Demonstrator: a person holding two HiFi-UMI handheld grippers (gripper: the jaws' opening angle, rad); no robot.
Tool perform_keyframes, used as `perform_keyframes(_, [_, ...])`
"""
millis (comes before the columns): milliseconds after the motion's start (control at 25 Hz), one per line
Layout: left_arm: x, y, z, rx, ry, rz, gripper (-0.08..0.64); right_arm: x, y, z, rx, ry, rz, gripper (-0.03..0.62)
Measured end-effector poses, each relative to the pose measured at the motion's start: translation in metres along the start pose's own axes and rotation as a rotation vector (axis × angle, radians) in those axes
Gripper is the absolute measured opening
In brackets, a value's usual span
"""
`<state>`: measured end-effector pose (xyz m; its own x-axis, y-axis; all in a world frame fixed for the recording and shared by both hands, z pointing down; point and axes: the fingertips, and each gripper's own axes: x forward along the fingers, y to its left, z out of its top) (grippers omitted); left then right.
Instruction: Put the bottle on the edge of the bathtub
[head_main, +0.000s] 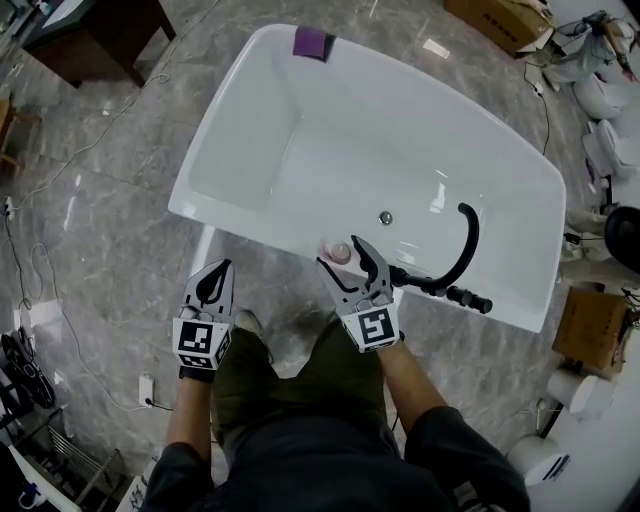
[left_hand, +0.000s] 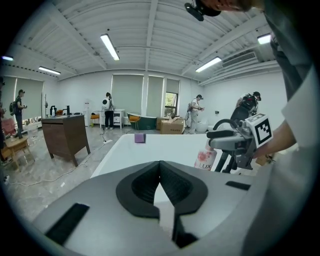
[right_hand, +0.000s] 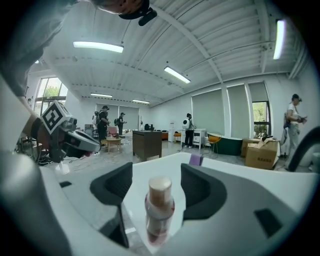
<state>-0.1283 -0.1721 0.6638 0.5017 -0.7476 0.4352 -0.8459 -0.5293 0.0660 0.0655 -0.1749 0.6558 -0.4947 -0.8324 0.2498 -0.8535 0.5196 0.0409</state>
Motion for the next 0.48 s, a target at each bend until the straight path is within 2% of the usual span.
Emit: perform_keyframes(480, [-0.06, -0.028, 0.098, 0.009, -0.031, -0.016, 0.002, -0.073, -0.004, 0.102, 0.028, 0.012, -0.053, 0.288])
